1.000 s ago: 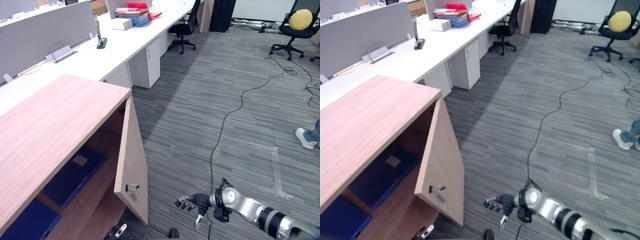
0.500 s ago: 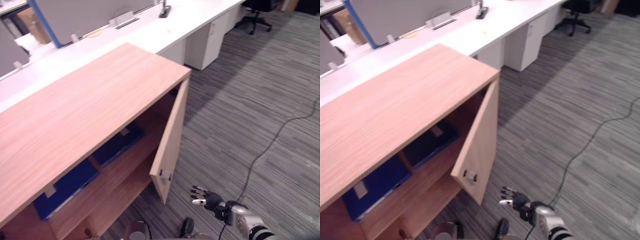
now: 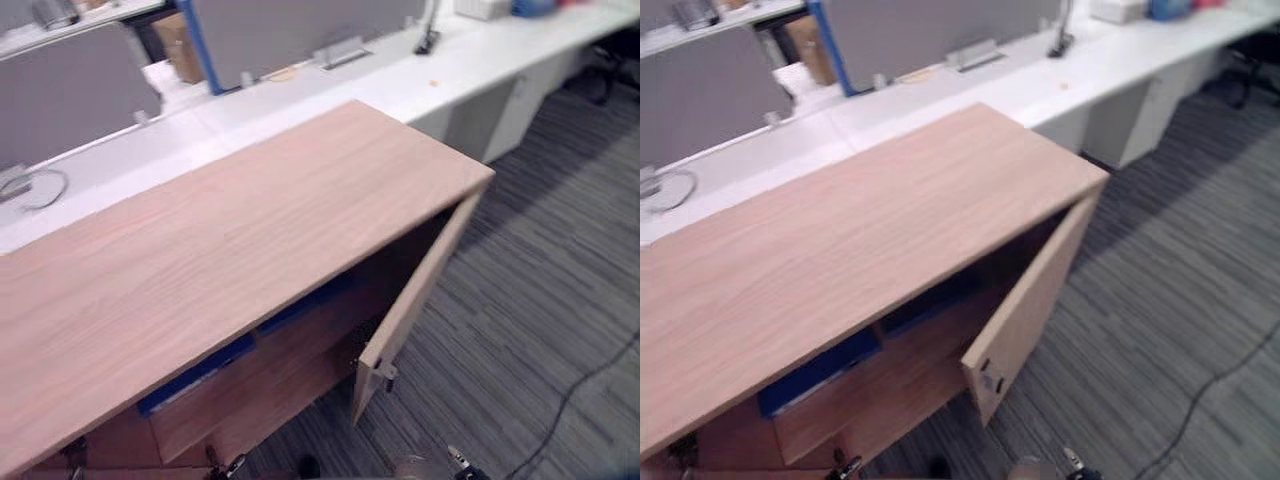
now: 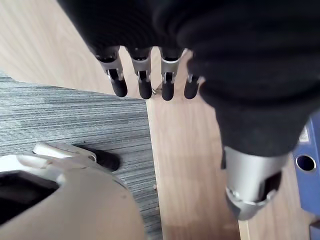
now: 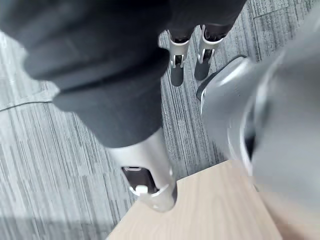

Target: Walk over to the cabinet, pick up the folder, carry it to the office cabinet, place the folder inside the office cabinet, then close the office cabinet door

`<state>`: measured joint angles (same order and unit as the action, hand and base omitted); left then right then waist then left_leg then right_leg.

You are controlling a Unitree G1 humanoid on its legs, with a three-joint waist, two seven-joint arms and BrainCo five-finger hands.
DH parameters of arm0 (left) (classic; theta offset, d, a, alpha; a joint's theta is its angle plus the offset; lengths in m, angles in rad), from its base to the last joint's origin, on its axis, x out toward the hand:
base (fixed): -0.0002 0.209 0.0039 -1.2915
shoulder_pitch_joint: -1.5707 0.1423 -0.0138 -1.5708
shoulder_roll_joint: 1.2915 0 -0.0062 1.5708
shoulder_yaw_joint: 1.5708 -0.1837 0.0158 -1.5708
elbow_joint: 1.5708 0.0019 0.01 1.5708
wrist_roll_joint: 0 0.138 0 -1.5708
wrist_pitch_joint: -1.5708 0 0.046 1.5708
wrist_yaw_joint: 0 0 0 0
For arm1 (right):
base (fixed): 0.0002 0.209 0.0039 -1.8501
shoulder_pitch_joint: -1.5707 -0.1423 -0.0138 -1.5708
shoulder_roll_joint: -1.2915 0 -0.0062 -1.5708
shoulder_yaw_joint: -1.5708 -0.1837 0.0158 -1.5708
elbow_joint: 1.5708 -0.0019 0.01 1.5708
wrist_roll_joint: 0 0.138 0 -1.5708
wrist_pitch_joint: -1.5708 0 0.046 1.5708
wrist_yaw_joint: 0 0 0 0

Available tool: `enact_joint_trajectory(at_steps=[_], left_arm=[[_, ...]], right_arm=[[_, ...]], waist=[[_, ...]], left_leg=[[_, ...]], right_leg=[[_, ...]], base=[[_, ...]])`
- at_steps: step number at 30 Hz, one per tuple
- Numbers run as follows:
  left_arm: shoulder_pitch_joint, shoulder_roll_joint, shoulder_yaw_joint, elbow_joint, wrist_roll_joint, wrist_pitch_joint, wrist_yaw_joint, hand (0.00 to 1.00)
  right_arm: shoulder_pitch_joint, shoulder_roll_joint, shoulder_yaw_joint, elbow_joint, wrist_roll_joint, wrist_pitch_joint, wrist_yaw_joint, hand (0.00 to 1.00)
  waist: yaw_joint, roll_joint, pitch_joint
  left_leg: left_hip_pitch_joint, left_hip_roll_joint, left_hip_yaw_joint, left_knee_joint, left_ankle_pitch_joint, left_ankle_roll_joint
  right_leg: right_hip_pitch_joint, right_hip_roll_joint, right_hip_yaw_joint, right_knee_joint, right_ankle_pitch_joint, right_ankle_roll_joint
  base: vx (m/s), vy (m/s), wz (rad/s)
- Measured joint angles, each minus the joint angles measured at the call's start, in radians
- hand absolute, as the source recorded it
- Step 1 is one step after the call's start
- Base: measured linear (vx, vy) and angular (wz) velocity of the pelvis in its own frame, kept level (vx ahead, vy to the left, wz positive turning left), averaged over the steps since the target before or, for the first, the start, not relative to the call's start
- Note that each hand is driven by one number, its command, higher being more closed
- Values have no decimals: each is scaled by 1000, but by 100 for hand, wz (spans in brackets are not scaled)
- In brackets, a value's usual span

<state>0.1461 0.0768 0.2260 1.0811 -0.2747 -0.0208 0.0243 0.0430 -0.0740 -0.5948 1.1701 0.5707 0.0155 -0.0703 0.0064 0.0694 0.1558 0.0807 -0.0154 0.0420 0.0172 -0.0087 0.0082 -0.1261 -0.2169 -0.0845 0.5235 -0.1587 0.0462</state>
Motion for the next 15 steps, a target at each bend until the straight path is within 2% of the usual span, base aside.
enact_joint_trajectory(at_steps=[1,2,3,4,6,7,8,9,12,15], left_arm=[[1,-2,62,-7,5,-5,2,0],[1,-11,119,-13,11,-7,2,0],[1,-15,137,-13,14,-7,2,0],[10,-21,172,-14,23,-7,3,0],[36,-39,215,-24,33,-7,4,0],[38,-60,217,-37,30,-7,8,0],[45,-64,219,-47,19,-9,13,0],[36,-68,211,-61,1,-17,13,0],[34,-66,201,-59,-35,-29,4,0],[36,-63,201,-51,-53,-29,4,0]], right_arm=[[6,41,-40,0,9,1,0,0],[18,69,-51,-7,34,0,1,0],[27,71,-49,-16,39,-1,1,0],[37,81,-48,-22,38,0,2,0],[46,94,-51,-36,36,0,10,0],[45,90,-55,-49,33,0,17,0],[45,91,-59,-56,32,0,23,0],[43,98,-90,-56,22,3,30,0],[45,93,-146,-47,-24,1,31,0],[18,85,-168,-36,-47,-1,32,0]], waist=[[1,-20,-5],[0,-37,-9],[2,-41,-7],[15,-55,-10],[33,-70,-26],[41,-57,-37],[37,-53,-43],[33,-55,-44],[35,-56,-45],[37,-54,-44]], left_leg=[[-30,-6,-43,25,-6,-5],[-65,-9,-82,68,-21,-11],[-75,-11,-95,87,-30,-16],[-90,-15,-97,119,-53,-27],[-113,4,-79,175,-109,-44],[-140,30,-77,221,-131,-59],[-152,45,-80,233,-133,-64],[-151,77,-104,233,-123,-85],[-158,105,-174,227,-108,-114],[-185,106,-212,239,-93,-128]], right_leg=[[-19,52,153,-5,-22,16],[-29,91,251,-24,-25,17],[-23,103,282,-43,-23,19],[-9,109,320,-93,9,23],[31,103,298,-163,-36,61],[39,118,269,-204,-47,54],[40,127,248,-209,-45,49],[61,150,199,-222,-45,35],[121,176,119,-273,-32,14],[135,182,62,-278,-31,13]], base=[[50,-95,118],[21,-109,105],[15,-140,75],[7,-127,32],[20,-249,-1],[31,-308,-1],[43,-314,40],[31,-203,62],[80,-209,80],[27,-82,61]])
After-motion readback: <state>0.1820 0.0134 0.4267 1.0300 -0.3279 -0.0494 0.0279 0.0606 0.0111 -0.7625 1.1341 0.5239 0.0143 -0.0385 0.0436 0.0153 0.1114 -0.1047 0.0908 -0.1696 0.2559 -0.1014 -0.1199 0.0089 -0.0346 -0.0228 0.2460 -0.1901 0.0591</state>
